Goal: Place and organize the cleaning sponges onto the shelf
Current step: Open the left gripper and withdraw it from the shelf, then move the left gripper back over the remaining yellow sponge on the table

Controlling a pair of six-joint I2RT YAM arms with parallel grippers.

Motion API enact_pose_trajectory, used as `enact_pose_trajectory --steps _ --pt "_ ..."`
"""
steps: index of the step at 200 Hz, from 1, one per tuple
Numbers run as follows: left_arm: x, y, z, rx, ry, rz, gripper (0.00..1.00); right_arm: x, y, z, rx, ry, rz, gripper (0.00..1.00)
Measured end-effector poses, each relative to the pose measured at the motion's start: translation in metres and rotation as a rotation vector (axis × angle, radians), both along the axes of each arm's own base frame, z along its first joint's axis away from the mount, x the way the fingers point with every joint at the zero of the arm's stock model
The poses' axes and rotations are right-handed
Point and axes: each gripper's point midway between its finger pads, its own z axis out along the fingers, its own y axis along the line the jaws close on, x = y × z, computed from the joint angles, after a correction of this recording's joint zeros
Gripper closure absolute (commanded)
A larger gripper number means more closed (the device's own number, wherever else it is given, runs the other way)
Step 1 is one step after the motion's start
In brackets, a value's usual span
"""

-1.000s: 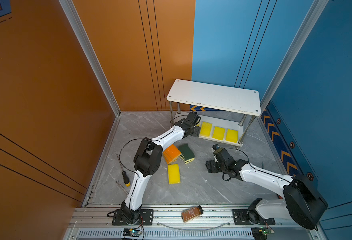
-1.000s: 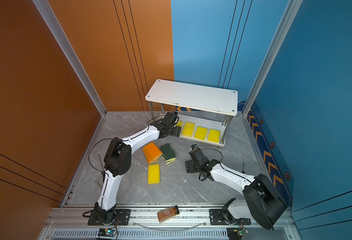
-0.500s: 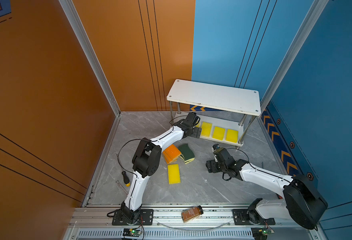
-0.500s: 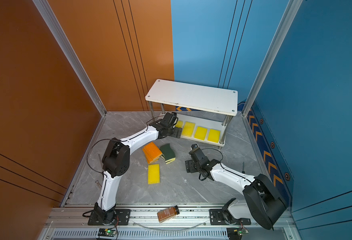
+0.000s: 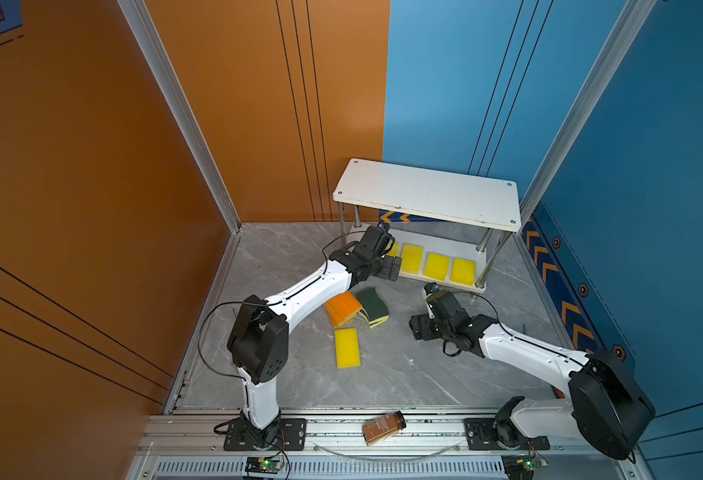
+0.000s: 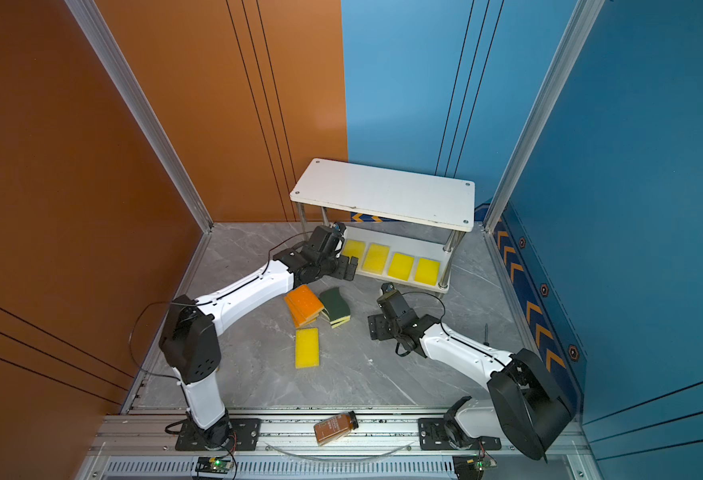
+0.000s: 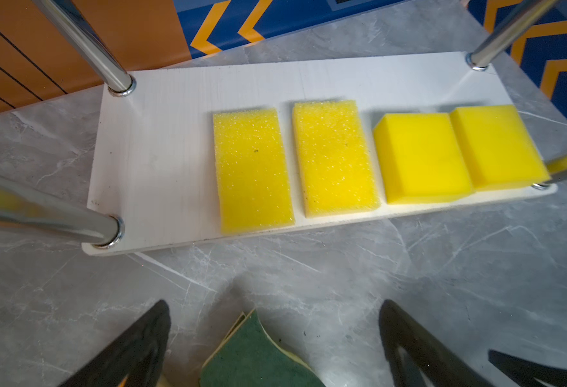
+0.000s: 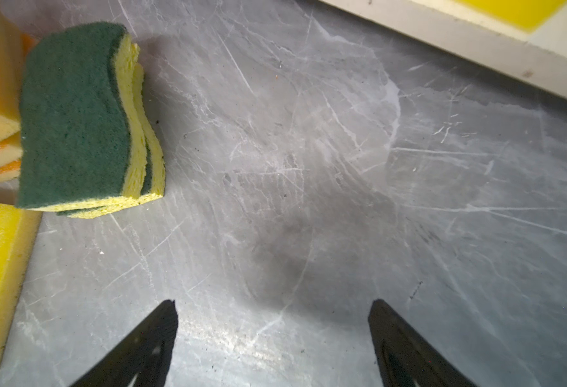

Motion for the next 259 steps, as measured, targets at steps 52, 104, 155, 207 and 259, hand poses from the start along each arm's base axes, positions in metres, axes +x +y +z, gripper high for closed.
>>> enact_pose_trajectory --steps 52,104,155,207,259 --pt "-0.074 0.039 -0.017 0.019 0.047 0.044 0.02 0.002 0.005 -0.004 0.001 0.017 0.008 0.11" --pt "-0.155 0.078 -0.060 0.025 0.171 0.158 0.02 0.008 0.011 -0.005 0.001 0.030 0.014 0.10" --pt "-0.204 0.092 -0.088 -0.028 0.247 0.254 0.02 0.016 0.021 -0.006 0.004 0.041 0.024 0.10" --pt "-0.229 0.097 -0.125 0.007 0.323 0.345 0.02 0.010 0.035 -0.006 0.004 0.042 0.062 0.08" --pt "-0.230 0.101 -0.143 0.049 0.340 0.411 0.02 0.007 0.038 -0.008 0.000 0.047 0.074 0.08"
